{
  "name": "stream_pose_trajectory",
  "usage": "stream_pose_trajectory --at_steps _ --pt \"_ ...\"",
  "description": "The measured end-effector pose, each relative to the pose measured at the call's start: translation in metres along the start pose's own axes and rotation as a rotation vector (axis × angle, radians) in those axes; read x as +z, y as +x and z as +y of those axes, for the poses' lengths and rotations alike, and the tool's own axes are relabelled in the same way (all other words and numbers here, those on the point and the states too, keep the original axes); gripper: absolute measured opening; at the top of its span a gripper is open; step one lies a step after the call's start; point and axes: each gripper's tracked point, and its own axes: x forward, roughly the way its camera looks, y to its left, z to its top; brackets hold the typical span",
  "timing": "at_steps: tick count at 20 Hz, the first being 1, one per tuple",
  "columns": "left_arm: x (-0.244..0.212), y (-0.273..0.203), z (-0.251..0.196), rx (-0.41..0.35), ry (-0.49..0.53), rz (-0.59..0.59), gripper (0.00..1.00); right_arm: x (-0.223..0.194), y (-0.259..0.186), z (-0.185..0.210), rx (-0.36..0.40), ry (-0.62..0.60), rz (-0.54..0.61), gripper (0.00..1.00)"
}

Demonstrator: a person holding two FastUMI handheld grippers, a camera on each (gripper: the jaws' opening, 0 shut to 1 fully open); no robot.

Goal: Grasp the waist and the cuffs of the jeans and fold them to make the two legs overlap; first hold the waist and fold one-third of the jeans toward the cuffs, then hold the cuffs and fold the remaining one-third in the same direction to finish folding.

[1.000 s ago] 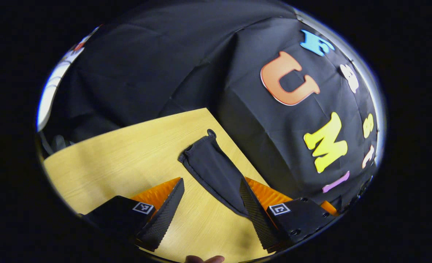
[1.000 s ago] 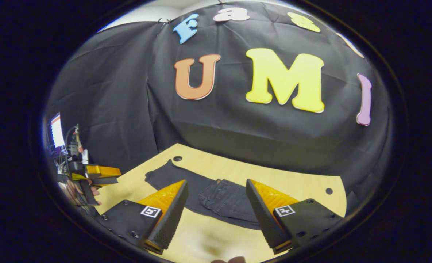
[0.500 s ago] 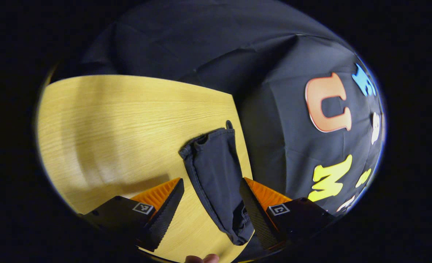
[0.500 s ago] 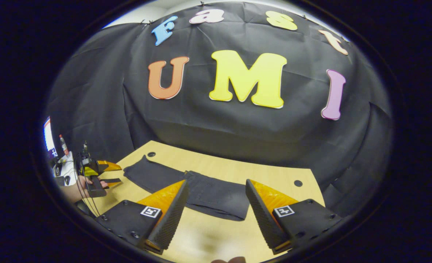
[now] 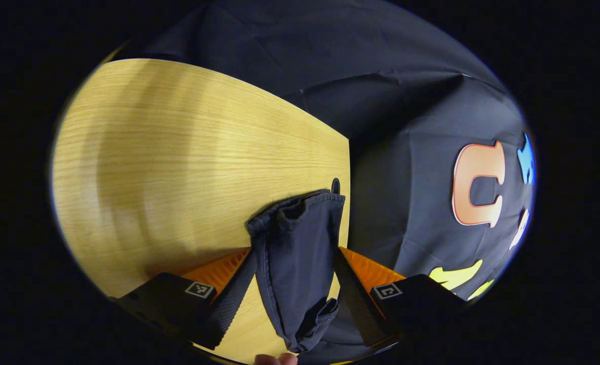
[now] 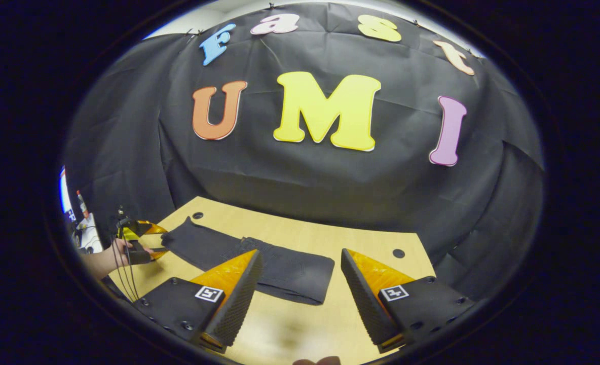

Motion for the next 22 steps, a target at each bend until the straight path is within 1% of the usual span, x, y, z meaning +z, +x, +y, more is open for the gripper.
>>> stream_pose_trajectory --at_steps 1,2,3,5,6,7,10,11,12,14,15,16,17,18,21,22 --pt "0.0 0.004 -0.002 -0.006 0.002 0.002 0.98 0.001 0.001 0.0 0.0 0.003 0.001 0.96" --pt "0.001 0.008 -0.006 -0.018 0.007 -0.003 1.0 -0.001 0.003 -0.001 0.002 0.004 0.006 0.94" --pt "0.0 0.012 -0.008 -0.036 0.008 -0.003 0.98 -0.004 0.004 -0.002 0.0 0.005 0.014 0.94" --pt "0.003 0.022 -0.011 -0.058 -0.038 -0.015 0.96 -0.009 0.005 -0.003 -0.002 0.015 0.035 0.94" --pt "0.006 0.024 -0.012 -0.065 -0.052 -0.023 0.91 -0.012 0.007 -0.004 -0.006 0.023 0.042 0.94" --pt "0.005 0.029 -0.008 -0.057 -0.049 -0.024 0.87 -0.015 0.007 -0.005 -0.011 0.032 0.049 0.94" --pt "0.002 0.041 0.004 -0.022 -0.024 -0.043 0.45 -0.023 -0.002 -0.008 -0.023 0.044 0.057 0.96" --pt "0.004 0.043 0.006 -0.011 -0.019 -0.046 0.36 -0.027 -0.006 -0.009 -0.03 0.036 0.061 0.96" --pt "0.002 0.041 0.003 -0.019 -0.009 -0.043 0.17 -0.031 -0.011 -0.011 -0.035 0.031 0.064 0.94" --pt "0.001 0.036 -0.009 -0.048 0.025 -0.047 0.07 -0.036 -0.02 -0.017 -0.055 0.026 0.063 0.94" --pt "0.0 0.032 -0.016 -0.059 0.054 -0.052 0.07 -0.033 -0.026 -0.024 -0.079 0.026 0.039 0.94" --pt "-0.003 0.029 -0.024 -0.066 0.097 -0.054 0.06 -0.028 -0.029 -0.031 -0.099 0.03 0.013 0.96" --pt "-0.006 0.024 -0.034 -0.074 0.145 -0.055 0.06 -0.025 -0.032 -0.035 -0.113 0.036 -0.005 0.97" --pt "-0.01 0.02 -0.044 -0.083 0.196 -0.053 0.06 -0.027 -0.037 -0.037 -0.115 0.046 -0.013 0.94" --pt "-0.03 0.001 -0.084 -0.13 0.338 -0.053 0.05 -0.035 -0.046 -0.045 -0.112 0.07 -0.013 0.94" --pt "-0.039 -0.007 -0.098 -0.151 0.387 -0.056 0.05 -0.035 -0.048 -0.047 -0.11 0.085 -0.016 0.96"
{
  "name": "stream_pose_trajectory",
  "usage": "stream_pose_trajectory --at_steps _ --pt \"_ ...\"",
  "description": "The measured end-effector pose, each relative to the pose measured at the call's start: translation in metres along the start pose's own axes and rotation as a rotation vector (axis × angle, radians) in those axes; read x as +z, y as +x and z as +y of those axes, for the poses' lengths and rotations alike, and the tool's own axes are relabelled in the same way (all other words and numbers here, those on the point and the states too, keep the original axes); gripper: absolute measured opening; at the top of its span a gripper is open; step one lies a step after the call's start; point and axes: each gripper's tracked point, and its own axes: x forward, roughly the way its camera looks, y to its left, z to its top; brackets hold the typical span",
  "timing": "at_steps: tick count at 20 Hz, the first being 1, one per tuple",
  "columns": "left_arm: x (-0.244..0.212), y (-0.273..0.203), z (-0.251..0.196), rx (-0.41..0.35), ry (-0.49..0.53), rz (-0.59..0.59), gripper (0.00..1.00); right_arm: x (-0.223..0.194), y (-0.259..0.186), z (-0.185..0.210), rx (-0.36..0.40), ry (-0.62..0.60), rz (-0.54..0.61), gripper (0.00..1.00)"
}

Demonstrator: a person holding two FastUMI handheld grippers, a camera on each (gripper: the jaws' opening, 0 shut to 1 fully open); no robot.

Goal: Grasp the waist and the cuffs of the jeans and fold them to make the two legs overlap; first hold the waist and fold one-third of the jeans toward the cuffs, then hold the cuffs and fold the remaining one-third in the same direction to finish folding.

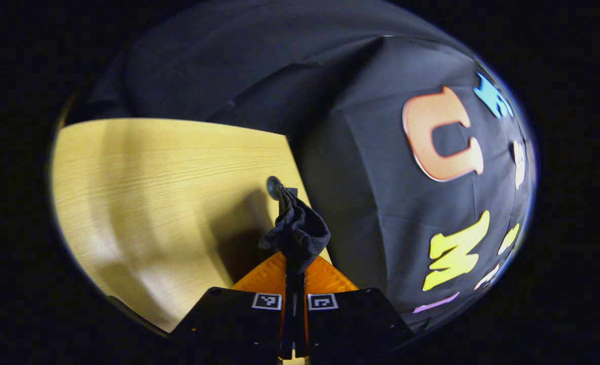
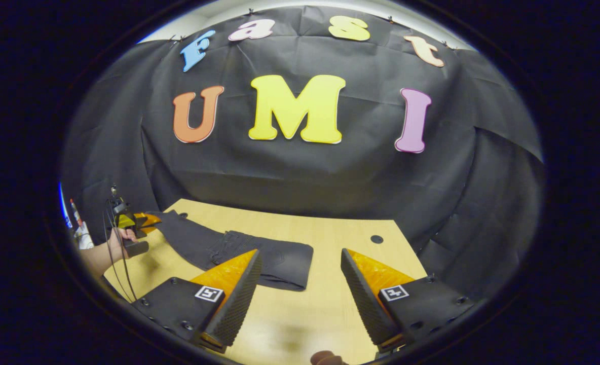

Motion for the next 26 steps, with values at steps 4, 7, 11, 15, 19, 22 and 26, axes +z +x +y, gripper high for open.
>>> stream_pose_trajectory --at_steps 4,7,11,15,19,22,26 --pt "-0.023 -0.014 -0.075 -0.078 0.219 -0.008 0.05 -0.004 -0.013 -0.013 -0.002 0.013 -0.01 0.94" --pt "-0.055 -0.015 -0.129 -0.143 0.38 -0.004 0.05 -0.004 -0.026 -0.029 -0.016 0.035 -0.018 0.96" --pt "-0.105 -0.034 -0.175 -0.216 0.51 0.029 0.05 -0.007 -0.043 -0.061 -0.063 0.077 -0.033 0.94" --pt "-0.168 -0.027 -0.201 -0.234 0.639 0.076 0.05 -0.018 -0.058 -0.092 -0.113 0.118 -0.026 0.94" --pt "-0.227 -0.022 -0.191 -0.232 0.859 0.066 0.05 -0.032 -0.07 -0.122 -0.16 0.136 -0.001 0.94" --pt "-0.275 -0.014 -0.18 -0.243 1.002 0.094 0.05 -0.04 -0.076 -0.139 -0.186 0.14 0.024 0.96" --pt "-0.324 0.013 -0.15 -0.219 1.112 0.151 0.05 -0.043 -0.078 -0.156 -0.206 0.122 0.049 0.96"
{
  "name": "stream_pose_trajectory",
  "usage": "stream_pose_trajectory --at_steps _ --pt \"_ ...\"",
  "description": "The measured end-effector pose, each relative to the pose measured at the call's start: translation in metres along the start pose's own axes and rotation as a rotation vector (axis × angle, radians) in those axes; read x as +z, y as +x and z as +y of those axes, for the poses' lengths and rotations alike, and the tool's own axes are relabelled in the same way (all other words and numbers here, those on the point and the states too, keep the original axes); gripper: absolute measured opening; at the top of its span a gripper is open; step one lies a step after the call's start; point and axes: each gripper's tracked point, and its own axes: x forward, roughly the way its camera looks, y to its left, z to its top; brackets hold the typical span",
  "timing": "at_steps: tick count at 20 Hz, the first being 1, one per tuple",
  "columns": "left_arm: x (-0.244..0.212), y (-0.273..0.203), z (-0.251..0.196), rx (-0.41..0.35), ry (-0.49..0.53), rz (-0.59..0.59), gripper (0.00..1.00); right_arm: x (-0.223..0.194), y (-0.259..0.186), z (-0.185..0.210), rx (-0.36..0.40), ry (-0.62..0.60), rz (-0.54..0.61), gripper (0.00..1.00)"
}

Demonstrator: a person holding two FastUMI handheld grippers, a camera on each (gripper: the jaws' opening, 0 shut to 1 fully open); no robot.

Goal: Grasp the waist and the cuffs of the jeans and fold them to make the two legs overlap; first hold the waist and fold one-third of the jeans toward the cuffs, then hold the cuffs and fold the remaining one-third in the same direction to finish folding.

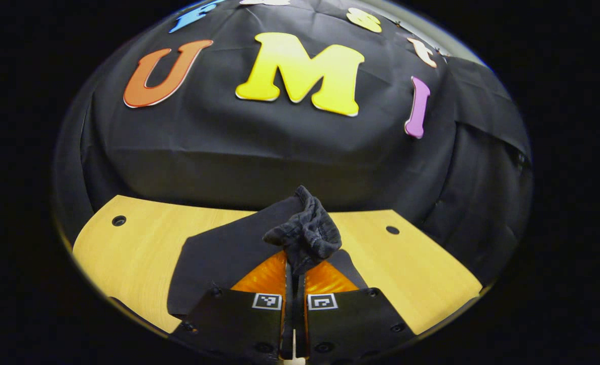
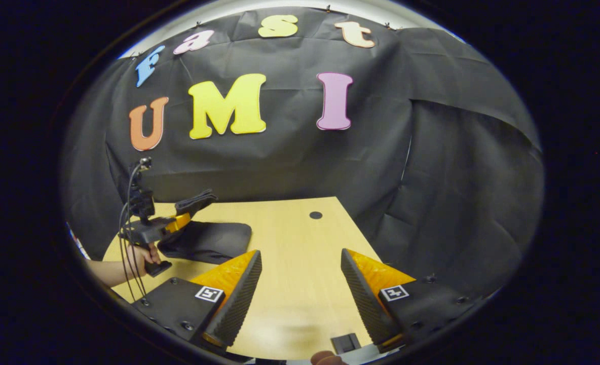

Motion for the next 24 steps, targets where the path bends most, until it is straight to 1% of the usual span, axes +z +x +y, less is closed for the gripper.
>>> stream_pose_trajectory --at_steps 1,2,3,5,7,9,11,14,17,20,21,22,23,24 --pt "-0.01 0.004 -0.001 0.008 0.015 0.017 0.05 0.001 0.001 -0.003 -0.004 -0.003 0.002 0.96" --pt "-0.021 0.007 -0.003 0.021 0.032 0.035 0.05 0.001 0.003 -0.004 -0.005 -0.005 0.006 0.94" --pt "-0.032 0.012 -0.007 0.025 0.044 0.055 0.05 0.0 0.004 -0.005 -0.007 -0.01 0.013 0.96" --pt "-0.051 0.018 -0.008 0.041 0.059 0.092 0.06 -0.002 0.006 -0.004 0.001 -0.016 0.019 0.96" --pt "-0.066 0.022 -0.01 0.05 0.046 0.121 0.06 -0.007 0.008 -0.004 0.006 -0.028 0.029 0.96" --pt "-0.073 0.022 -0.013 0.041 0.013 0.139 0.08 -0.01 0.011 -0.002 0.013 -0.028 0.042 0.96" --pt "-0.076 0.022 -0.012 0.037 -0.022 0.142 0.14 -0.015 0.014 0.001 0.025 -0.021 0.056 0.96" --pt "-0.071 0.02 -0.017 0.018 -0.047 0.131 0.38 -0.012 0.017 0.008 0.045 -0.012 0.055 0.96" --pt "-0.067 0.01 -0.02 0.007 -0.035 0.123 1.0 -0.01 0.02 0.024 0.077 -0.018 0.05 0.94" --pt "-0.051 -0.009 -0.032 -0.039 -0.071 0.091 1.0 -0.001 0.022 0.045 0.122 -0.042 0.031 0.94" --pt "-0.04 -0.019 -0.039 -0.078 -0.089 0.066 1.0 0.004 0.022 0.053 0.137 -0.046 0.02 0.94" --pt "-0.029 -0.029 -0.048 -0.125 -0.104 0.037 1.0 0.01 0.023 0.063 0.156 -0.044 0.009 0.96" --pt "-0.015 -0.039 -0.052 -0.148 -0.11 0.005 1.0 0.014 0.025 0.073 0.175 -0.039 -0.001 0.94" --pt "0.002 -0.049 -0.05 -0.15 -0.107 -0.027 1.0 0.019 0.027 0.083 0.195 -0.035 -0.011 0.94"
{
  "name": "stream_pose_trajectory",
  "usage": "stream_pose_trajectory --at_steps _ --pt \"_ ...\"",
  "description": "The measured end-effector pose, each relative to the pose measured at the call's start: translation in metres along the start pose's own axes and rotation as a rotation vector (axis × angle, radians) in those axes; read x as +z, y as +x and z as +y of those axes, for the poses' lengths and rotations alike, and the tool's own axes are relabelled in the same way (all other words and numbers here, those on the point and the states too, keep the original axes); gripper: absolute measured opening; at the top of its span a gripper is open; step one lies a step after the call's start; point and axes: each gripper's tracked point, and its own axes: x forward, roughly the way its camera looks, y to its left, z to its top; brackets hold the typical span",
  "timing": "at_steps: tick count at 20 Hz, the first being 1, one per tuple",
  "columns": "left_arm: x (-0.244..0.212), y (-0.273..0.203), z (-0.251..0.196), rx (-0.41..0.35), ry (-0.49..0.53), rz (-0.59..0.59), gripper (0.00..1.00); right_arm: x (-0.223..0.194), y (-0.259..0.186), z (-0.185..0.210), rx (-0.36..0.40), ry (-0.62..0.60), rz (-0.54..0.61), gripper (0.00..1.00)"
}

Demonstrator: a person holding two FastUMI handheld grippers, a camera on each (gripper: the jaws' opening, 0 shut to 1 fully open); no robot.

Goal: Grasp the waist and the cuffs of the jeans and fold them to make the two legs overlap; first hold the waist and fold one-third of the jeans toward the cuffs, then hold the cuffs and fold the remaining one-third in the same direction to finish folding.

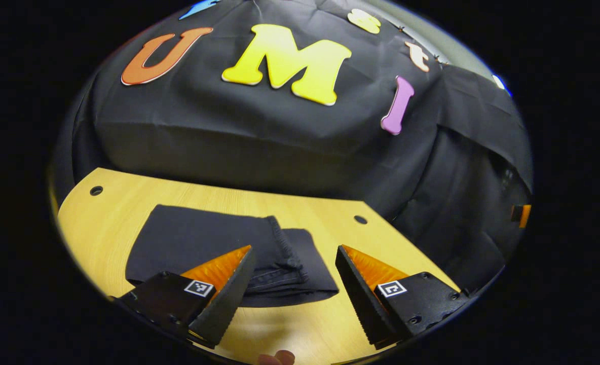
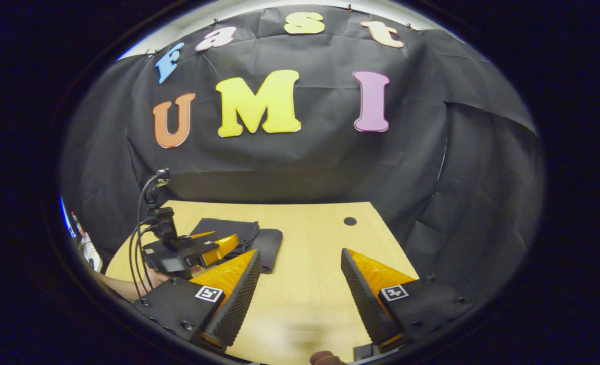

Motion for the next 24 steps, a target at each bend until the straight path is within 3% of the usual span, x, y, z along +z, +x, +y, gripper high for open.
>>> stream_pose_trajectory --at_steps 5,9,15,20,24 --pt "0.074 -0.063 0.04 0.111 0.045 -0.141 0.98 0.041 0.015 0.039 0.045 0.014 -0.127 0.96" --pt "0.129 -0.125 0.076 0.24 0.103 -0.228 0.98 0.062 0.029 0.066 0.027 -0.041 -0.222 0.96" --pt "0.199 -0.202 0.087 0.329 0.143 -0.357 1.0 0.091 0.023 0.137 0.129 -0.051 -0.322 0.94" --pt "0.207 -0.24 0.086 0.362 0.095 -0.393 0.98 0.109 0.008 0.159 0.124 -0.029 -0.403 0.94" --pt "0.197 -0.257 0.088 0.388 0.115 -0.392 0.98 0.1 -0.005 0.177 0.116 -0.076 -0.429 0.94"
